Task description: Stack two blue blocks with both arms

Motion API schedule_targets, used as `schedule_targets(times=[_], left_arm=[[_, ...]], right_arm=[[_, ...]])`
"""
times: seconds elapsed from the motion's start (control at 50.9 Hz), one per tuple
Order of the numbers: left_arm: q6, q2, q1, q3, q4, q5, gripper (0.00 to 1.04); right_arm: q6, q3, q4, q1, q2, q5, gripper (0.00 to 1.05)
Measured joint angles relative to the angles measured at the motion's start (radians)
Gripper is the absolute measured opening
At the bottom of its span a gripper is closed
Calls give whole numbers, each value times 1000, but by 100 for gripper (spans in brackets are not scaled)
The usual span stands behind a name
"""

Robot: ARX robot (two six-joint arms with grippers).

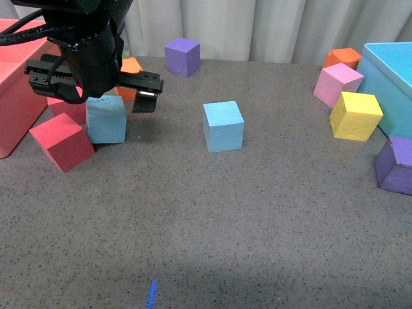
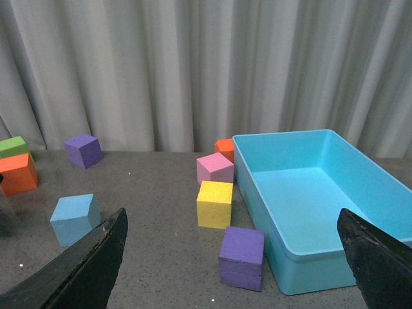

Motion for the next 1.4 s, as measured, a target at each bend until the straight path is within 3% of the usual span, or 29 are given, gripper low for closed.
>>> schedule_targets(times=[0.393,0.668,0.747,1.022,1.396], left_arm=[[-33,107,10,106,-79,3,98],[-56,121,25,114,-72,-11,58],[-70,117,26,113,-71,2,53],[-101,28,-9,92,-72,53,48],[-185,-90,-183,106,-137,37,48]], right_arm=[[0,0,0,0,0,0,95],[0,0,0,0,0,0,95],[0,0,0,0,0,0,95],[0,0,0,0,0,0,95],[0,0,0,0,0,0,95]])
